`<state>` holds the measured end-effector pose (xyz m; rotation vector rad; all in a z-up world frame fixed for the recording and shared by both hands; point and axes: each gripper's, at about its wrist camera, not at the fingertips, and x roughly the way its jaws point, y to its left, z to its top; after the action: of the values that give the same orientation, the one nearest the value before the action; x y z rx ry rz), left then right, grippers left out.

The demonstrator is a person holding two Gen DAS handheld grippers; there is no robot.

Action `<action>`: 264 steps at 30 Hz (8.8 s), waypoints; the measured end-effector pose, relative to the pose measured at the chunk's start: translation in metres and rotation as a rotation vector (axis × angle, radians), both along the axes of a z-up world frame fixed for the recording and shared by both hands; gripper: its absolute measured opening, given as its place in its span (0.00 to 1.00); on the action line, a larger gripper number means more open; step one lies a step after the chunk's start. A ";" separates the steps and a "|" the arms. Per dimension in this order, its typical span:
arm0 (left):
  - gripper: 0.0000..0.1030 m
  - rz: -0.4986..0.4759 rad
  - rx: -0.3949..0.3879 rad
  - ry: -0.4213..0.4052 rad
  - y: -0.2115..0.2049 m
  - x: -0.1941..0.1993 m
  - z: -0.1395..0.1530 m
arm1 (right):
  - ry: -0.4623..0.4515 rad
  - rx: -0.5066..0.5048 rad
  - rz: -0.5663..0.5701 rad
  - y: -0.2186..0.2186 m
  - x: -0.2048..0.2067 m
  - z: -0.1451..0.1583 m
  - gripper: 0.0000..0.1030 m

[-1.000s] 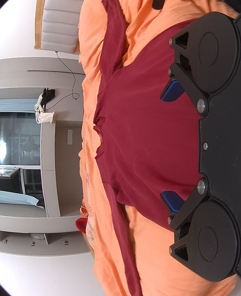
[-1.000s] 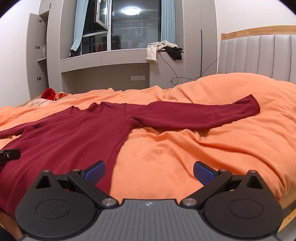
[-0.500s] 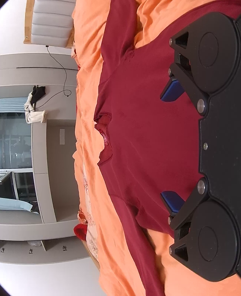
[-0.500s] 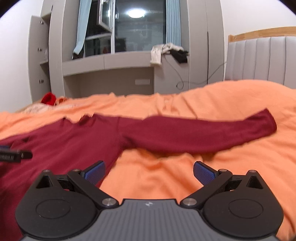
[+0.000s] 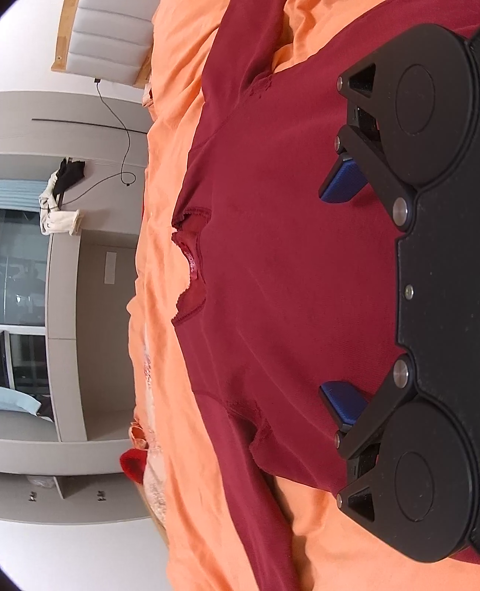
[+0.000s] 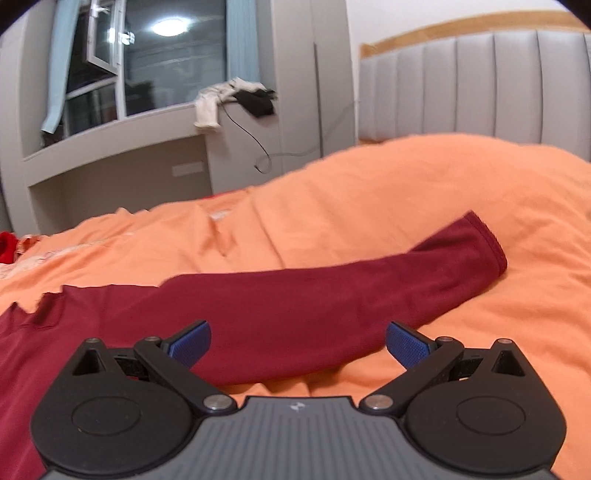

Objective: Fold small clothes
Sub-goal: 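Move the right gripper toward the cuff of the sleeve beside it, then close the right gripper on the sleeve cuff, then lift the cuff with the right gripper and carry it across the body, then lay the sleeve over the body and open the right gripper, then grasp the cuff of the other sleeve with the left gripper and lift, then carry the sleeve across the body and open the left gripper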

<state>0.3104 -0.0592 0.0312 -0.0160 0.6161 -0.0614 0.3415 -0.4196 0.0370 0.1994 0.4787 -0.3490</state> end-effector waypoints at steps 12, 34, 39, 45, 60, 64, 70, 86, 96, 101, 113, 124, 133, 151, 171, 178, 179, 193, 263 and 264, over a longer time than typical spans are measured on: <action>0.99 0.010 0.024 0.004 0.000 0.000 -0.022 | -0.077 -0.013 -0.068 -0.046 -0.002 -0.048 1.00; 1.00 0.008 0.073 -0.015 -0.008 -0.005 -0.030 | -0.193 0.210 -0.332 -0.143 0.028 -0.059 0.45; 0.99 0.008 0.070 -0.017 -0.008 -0.006 -0.030 | -0.160 0.153 -0.366 -0.133 0.042 -0.062 0.15; 1.00 0.008 0.084 -0.019 -0.009 -0.007 -0.031 | -0.164 0.116 -0.341 -0.125 0.045 -0.062 0.09; 1.00 0.009 0.101 -0.024 -0.012 -0.009 -0.032 | -0.197 0.025 -0.298 -0.107 0.023 -0.047 0.06; 1.00 0.008 0.099 -0.020 -0.012 -0.008 -0.032 | -0.221 -0.003 -0.255 -0.097 0.020 -0.040 0.06; 1.00 0.008 0.076 0.011 -0.009 -0.002 -0.027 | -0.273 -0.058 -0.151 -0.063 0.015 -0.018 0.05; 1.00 0.041 -0.057 0.049 0.025 -0.005 -0.002 | -0.332 -0.260 0.271 0.105 0.021 0.070 0.05; 1.00 0.193 -0.125 -0.041 0.083 -0.025 0.024 | -0.279 -0.247 0.564 0.214 0.023 0.062 0.05; 0.99 0.316 -0.143 -0.077 0.121 -0.034 0.032 | -0.232 -0.272 0.726 0.275 0.009 0.034 0.05; 0.99 0.404 -0.172 -0.078 0.159 -0.042 0.031 | -0.036 -0.597 1.028 0.352 -0.031 -0.047 0.11; 1.00 0.319 -0.197 -0.067 0.134 -0.029 0.026 | -0.068 -0.606 1.096 0.310 -0.060 -0.048 0.69; 1.00 0.245 -0.065 0.049 0.096 -0.004 0.002 | -0.105 -0.557 0.764 0.208 -0.031 -0.036 0.98; 1.00 0.154 0.097 0.077 0.076 -0.012 -0.015 | -0.009 -0.679 0.587 0.146 0.023 -0.077 0.77; 0.99 0.073 0.086 0.038 0.071 -0.022 -0.012 | 0.072 -0.151 0.482 0.100 0.053 -0.062 0.07; 0.99 0.042 0.016 0.024 0.083 -0.025 -0.005 | 0.081 -0.124 0.485 0.098 0.051 -0.062 0.17; 0.99 0.045 -0.002 0.012 0.088 -0.026 -0.003 | 0.081 -0.119 0.481 0.098 0.049 -0.060 0.27; 0.99 0.570 -0.198 -0.085 0.238 -0.052 0.010 | -0.043 0.076 0.604 0.101 0.002 -0.032 1.00; 0.04 -0.184 -0.024 -0.367 0.007 -0.005 -0.004 | -0.076 0.312 0.763 0.133 -0.016 -0.053 1.00; 0.04 -0.205 -0.011 -0.358 0.005 -0.006 -0.010 | -0.078 0.312 0.759 0.133 -0.016 -0.053 1.00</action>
<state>0.3042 -0.0544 0.0211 0.0468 0.2580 -0.2608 0.3253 -0.2869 -0.0162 0.3153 0.4954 0.4781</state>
